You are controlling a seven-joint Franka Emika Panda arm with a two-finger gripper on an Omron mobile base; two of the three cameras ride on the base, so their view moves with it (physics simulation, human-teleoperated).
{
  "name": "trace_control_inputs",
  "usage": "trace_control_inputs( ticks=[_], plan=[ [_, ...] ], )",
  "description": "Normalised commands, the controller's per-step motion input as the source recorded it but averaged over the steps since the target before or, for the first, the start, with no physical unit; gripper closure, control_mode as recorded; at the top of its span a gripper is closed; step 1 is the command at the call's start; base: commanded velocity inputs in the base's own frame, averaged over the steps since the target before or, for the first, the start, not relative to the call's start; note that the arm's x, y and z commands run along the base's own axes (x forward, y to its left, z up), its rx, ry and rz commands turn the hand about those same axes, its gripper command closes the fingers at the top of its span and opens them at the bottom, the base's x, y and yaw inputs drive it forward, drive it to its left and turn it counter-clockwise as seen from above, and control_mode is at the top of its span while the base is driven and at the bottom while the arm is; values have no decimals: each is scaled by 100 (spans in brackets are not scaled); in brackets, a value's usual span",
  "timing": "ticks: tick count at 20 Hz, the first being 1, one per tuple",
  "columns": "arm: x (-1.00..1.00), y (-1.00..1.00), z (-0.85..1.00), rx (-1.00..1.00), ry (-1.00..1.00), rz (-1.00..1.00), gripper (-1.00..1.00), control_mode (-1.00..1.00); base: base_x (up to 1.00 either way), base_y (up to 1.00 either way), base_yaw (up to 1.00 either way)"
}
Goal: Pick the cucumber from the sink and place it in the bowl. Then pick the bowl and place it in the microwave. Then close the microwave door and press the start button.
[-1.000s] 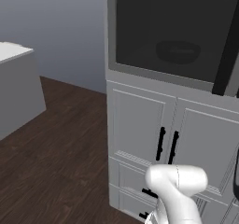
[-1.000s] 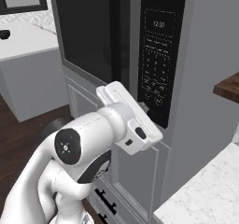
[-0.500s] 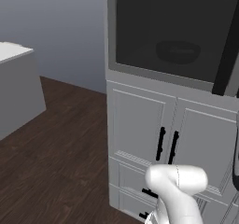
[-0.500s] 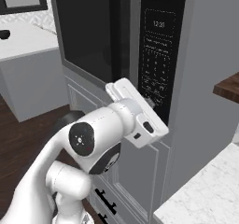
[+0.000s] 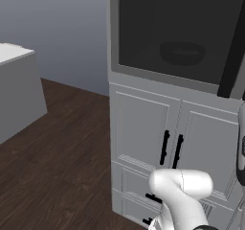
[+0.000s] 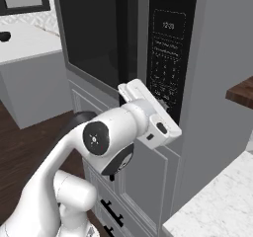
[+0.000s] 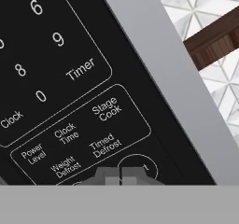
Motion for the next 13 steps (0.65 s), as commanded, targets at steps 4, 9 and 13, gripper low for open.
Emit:
trace_control_inputs(
  ticks=[4, 9, 13],
  plan=[
    [38, -21, -17, 0, 0, 1, 100, -100, 0, 0, 0],
    [-61, 34, 0, 0, -12, 0, 100, -100, 0, 0, 0],
    [-82, 37, 0, 0, -13, 0, 100, -100, 0, 0, 0]
  ],
)
